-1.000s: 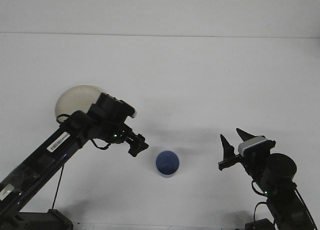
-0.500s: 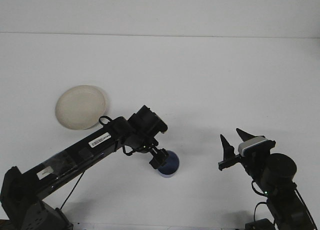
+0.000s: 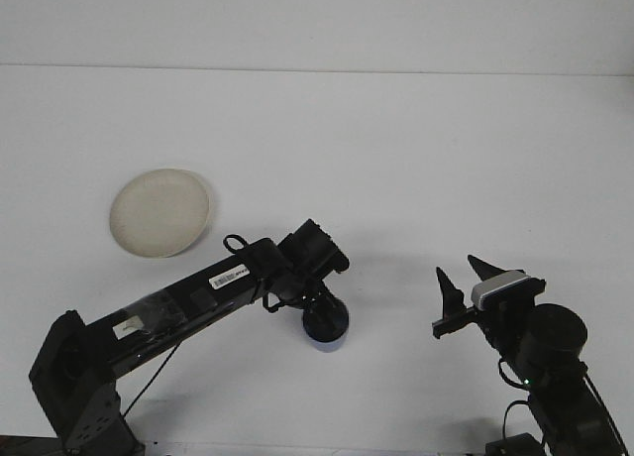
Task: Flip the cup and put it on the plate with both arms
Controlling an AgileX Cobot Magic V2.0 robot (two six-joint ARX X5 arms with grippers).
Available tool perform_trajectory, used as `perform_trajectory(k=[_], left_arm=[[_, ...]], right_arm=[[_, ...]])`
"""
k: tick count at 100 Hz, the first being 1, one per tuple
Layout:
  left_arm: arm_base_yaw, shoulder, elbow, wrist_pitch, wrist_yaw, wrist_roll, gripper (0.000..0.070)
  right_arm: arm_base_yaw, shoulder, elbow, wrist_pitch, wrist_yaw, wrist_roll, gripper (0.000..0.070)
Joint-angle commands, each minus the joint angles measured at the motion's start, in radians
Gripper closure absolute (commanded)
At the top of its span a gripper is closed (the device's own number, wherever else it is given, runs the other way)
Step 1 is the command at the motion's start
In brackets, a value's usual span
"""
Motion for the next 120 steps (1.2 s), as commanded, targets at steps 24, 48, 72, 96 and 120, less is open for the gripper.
perform_trajectory(k=[24,48,72,96,120], left_arm=[[0.000,0.000,0.059,-0.032,-0.008,-0.009,0.0687],[0.100,-0.061,0.203,-0.138,-0.024,-0.003,0.0687],[0.324,-0.099,0.346,-0.275,-0.132,0.022,0.0687],[0.607,-0.099,0.382,-0.319,-0.136,0.043,0.0687],[0.830,-0.097,0.382,-0.320,-0.136,0.048,0.0687]], right_arm=[[0.003,0.001,0.004,0.006,-0.001,0.010,0.0313],[0.003,0.001,0.004,0.006,-0.001,0.010,0.0313],[0.003,0.001,0.004,0.005,-0.001,0.011,0.0313],[0.003,0.001,0.004,0.005,-0.001,0.011,0.0313],[0.003,0.001,0.004,0.005,-0.001,0.011,0.0313]])
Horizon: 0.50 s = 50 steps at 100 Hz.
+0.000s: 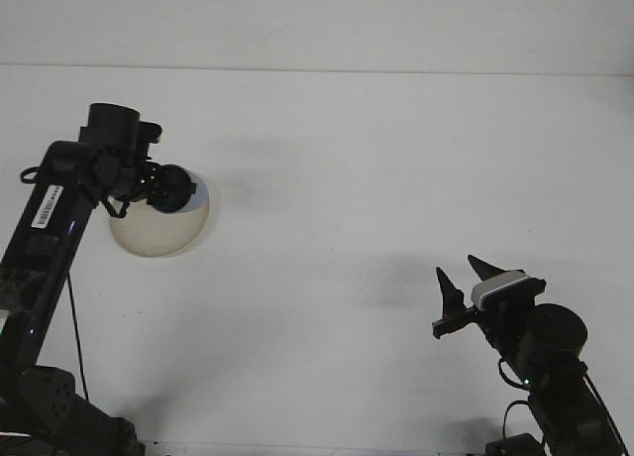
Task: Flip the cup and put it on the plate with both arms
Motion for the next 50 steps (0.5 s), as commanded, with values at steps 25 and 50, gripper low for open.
perform_trajectory(k=[25,50], left_arm=[[0.171,0.042,0.023,-0.002,0.006,0.014,0.0687],[0.206,0.156,0.023,-0.003,0.031,0.016,0.0687]], right_arm=[[0.003,0.002,0.004,0.006,-0.001,0.011,0.0313],[0.003,0.002,0.004,0.006,-0.002,0.011,0.0313]])
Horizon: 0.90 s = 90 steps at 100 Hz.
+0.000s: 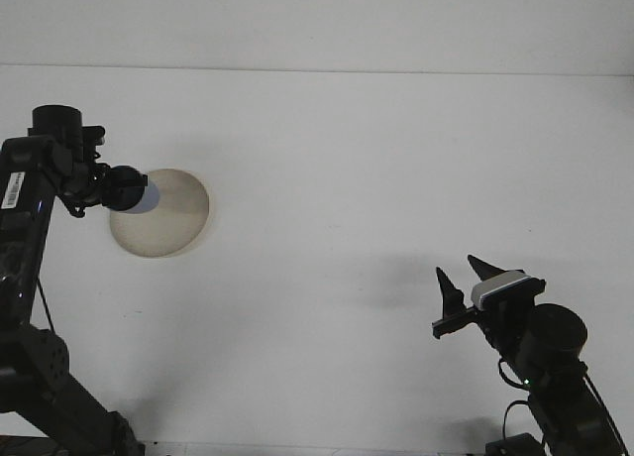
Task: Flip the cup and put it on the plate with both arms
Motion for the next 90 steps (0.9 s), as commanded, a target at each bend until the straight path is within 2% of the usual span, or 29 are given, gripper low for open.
perform_trajectory(k=[1,44,49,59,64,70,90], left_arm=[[-0.002,0.035,0.022,0.002,0.013,0.010,0.0687],[-0.010,0.177,0.022,0.021,0.012,0.017,0.0678],[-0.010,0.179,0.022,0.024,0.012,0.017,0.0614],[-0.010,0.179,0.023,0.041,0.013,0.016,0.0352],[-0.009,0.179,0.032,0.041,0.013,0.016,0.0267],[-0.009,0.177,0.053,0.036,0.018,0.012,0.0242],[-0.009,0.150,0.229,-0.053,0.040,0.012,0.0243]], right_arm=[[0.003,0.002,0.004,0.006,-0.002,0.011,0.0313],[0.003,0.002,0.004,0.006,0.000,0.011,0.0313],[0.003,0.002,0.004,0.006,0.000,0.011,0.0313],[0.003,0.002,0.004,0.006,0.000,0.011,0.0313],[0.003,0.002,0.004,0.006,0.000,0.011,0.0313],[0.003,0.002,0.004,0.006,0.000,0.011,0.0313],[0.003,0.002,0.004,0.006,0.000,0.013,0.0313]])
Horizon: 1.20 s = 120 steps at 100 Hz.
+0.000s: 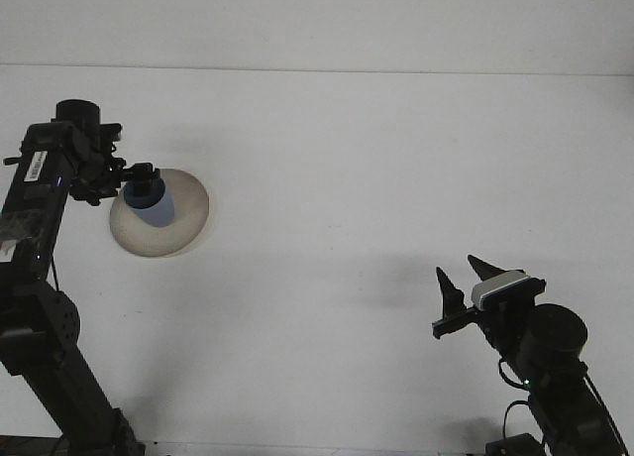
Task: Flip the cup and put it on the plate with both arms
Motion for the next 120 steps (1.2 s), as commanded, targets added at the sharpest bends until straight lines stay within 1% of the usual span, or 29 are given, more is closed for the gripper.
perform_trajectory(k=[1,14,27,31,37,42,49,54,58,60,67,70,72,73,76,82,83,87,93,103,110,120], left_arm=[[0.001,-0.017,0.089,-0.031,0.003,0.008,0.0243],[0.001,-0.081,0.211,-0.074,0.003,-0.006,0.0243],[0.001,-0.200,0.235,-0.073,0.013,-0.026,0.0243],[0.001,-0.237,0.235,-0.082,0.026,-0.037,0.0244],[0.001,-0.294,0.227,-0.097,0.063,-0.052,0.0257],[0.001,-0.345,0.205,-0.096,0.092,-0.051,0.0318],[0.001,-0.423,0.145,-0.090,0.114,-0.047,0.0415],[0.001,-0.487,0.073,-0.061,0.116,-0.047,0.0454],[0.001,-0.546,-0.006,-0.020,0.116,-0.043,0.0461],[0.001,-0.575,-0.048,0.005,0.116,-0.043,0.0476],[0.001,-0.695,-0.231,0.125,0.116,-0.027,0.0590],[0.001,-0.749,-0.316,0.183,0.116,-0.025,0.0653],[0.001,-0.786,-0.372,0.224,0.116,-0.025,0.0695],[0.001,-0.805,-0.403,0.245,0.116,-0.025,0.0700],[0.001,-0.859,-0.489,0.312,0.116,-0.025,0.0685],[0.001,-0.967,-0.659,0.448,0.116,-0.040,0.0686],[0.001,-0.986,-0.688,0.473,0.116,-0.043,0.0686],[0.001,-1.057,-0.800,0.568,0.116,-0.056,0.0686],[0.001,-1.164,-0.962,0.708,0.116,-0.056,0.0686],[0.001,-1.339,-1.197,0.896,0.115,-0.073,0.0686],[0.001,-1.443,-1.315,0.953,0.114,-0.100,0.0686],[0.001,-1.539,-1.398,0.951,0.101,-0.144,0.0688]], right_arm=[[0.003,0.002,0.004,0.006,0.000,0.012,0.0313],[0.003,0.002,0.004,0.006,0.000,0.014,0.0313],[0.003,0.002,0.004,0.006,0.001,0.014,0.0313],[0.002,0.002,0.004,0.006,0.001,0.014,0.0313],[0.002,0.002,0.004,0.006,0.003,0.015,0.0313],[0.003,0.002,0.004,0.006,0.008,0.018,0.0313],[0.003,0.001,0.004,0.006,0.028,0.018,0.0313],[0.002,0.001,0.004,0.005,0.045,0.019,0.0313],[0.002,0.001,0.004,0.000,0.061,0.024,0.0313],[0.002,0.000,0.004,0.000,0.066,0.027,0.0313],[0.002,-0.005,0.004,0.000,0.092,0.029,0.0317],[0.002,-0.010,0.004,0.001,0.107,0.030,0.0343],[0.002,-0.013,0.004,0.003,0.114,0.029,0.0379],[0.002,-0.014,0.004,0.003,0.118,0.029,0.0404],[0.002,-0.017,0.003,0.008,0.134,0.029,0.0490],[0.002,-0.027,0.000,0.017,0.154,0.028,0.0691],[0.002,-0.029,-0.001,0.019,0.158,0.027,0.0700],[0.002,-0.037,-0.005,0.030,0.172,0.027,0.0700],[0.000,-0.051,-0.016,0.057,0.188,0.027,0.0700],[-0.001,-0.089,-0.048,0.128,0.192,0.029,0.0700],[-0.001,-0.118,-0.066,0.167,0.192,0.028,0.0700],[-0.001,-0.138,-0.068,0.183,0.192,0.022,0.0700]])
